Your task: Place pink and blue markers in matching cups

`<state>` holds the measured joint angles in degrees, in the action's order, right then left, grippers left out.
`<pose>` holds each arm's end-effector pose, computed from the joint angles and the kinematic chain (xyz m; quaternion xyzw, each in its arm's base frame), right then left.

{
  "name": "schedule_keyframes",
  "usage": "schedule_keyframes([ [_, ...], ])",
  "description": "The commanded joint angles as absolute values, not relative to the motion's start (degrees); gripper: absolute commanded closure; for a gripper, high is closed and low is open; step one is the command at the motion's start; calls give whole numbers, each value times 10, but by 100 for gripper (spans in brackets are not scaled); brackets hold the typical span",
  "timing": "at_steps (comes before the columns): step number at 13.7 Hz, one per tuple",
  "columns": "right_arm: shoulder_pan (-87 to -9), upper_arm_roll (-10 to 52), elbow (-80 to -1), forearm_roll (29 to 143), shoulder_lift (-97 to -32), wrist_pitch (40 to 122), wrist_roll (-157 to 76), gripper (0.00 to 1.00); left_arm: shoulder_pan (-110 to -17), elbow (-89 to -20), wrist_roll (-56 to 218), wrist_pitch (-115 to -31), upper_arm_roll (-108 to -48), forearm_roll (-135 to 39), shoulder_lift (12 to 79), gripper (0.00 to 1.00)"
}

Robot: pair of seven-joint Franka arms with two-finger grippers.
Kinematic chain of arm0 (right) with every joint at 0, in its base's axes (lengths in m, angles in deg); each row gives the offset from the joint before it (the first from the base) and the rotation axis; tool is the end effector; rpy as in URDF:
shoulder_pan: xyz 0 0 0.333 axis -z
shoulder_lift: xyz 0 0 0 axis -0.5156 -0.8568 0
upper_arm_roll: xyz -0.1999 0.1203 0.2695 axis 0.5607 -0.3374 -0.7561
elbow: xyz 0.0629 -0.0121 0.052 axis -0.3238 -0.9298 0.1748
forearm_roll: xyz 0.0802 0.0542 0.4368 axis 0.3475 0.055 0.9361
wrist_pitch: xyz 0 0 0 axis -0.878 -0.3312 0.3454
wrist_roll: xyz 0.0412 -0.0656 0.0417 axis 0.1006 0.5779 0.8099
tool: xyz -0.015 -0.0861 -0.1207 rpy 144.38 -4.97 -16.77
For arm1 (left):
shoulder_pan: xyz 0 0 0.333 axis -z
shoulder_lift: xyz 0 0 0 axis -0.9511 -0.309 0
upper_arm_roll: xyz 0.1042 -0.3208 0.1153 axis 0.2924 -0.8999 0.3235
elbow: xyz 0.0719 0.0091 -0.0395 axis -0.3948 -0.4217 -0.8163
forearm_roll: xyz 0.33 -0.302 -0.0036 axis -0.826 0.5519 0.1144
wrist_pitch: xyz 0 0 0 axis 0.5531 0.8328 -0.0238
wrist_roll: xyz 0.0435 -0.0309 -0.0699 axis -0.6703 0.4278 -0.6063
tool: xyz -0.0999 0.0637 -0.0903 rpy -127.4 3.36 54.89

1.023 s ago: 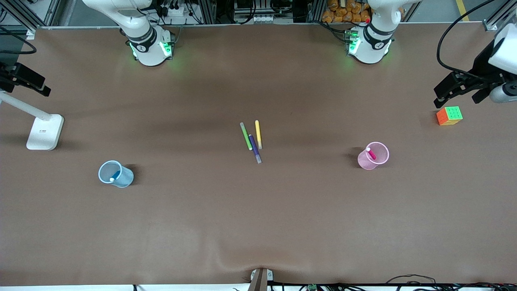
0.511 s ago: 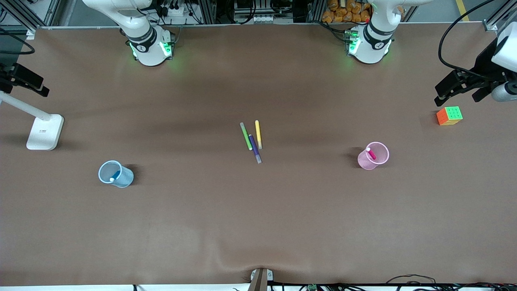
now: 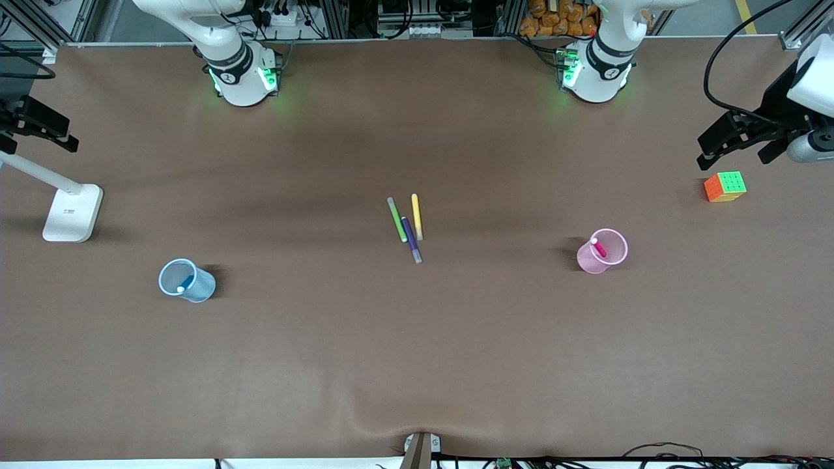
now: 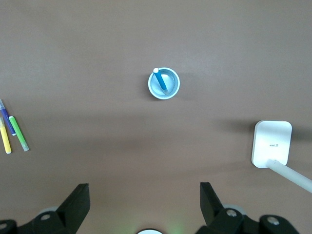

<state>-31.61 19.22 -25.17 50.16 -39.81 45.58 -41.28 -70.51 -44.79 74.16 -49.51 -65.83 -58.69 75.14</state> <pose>0.5818 -0.0298 0.6818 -0.9998 -0.0100 0.0168 0.0095 0.5916 -0.0773 0.6685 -0.9966 -0.0489 -0.0652 0.0100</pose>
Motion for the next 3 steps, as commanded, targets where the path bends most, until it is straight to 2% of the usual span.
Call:
schedule_keyframes([
  [1,-303,187,-240,505,-403,449,-402,0,-701,-432,747,-479,-653,-593,746,0],
  [3,-303,187,-240,505,-403,449,-401,0,-701,-431,748,-479,-653,-593,745,0],
])
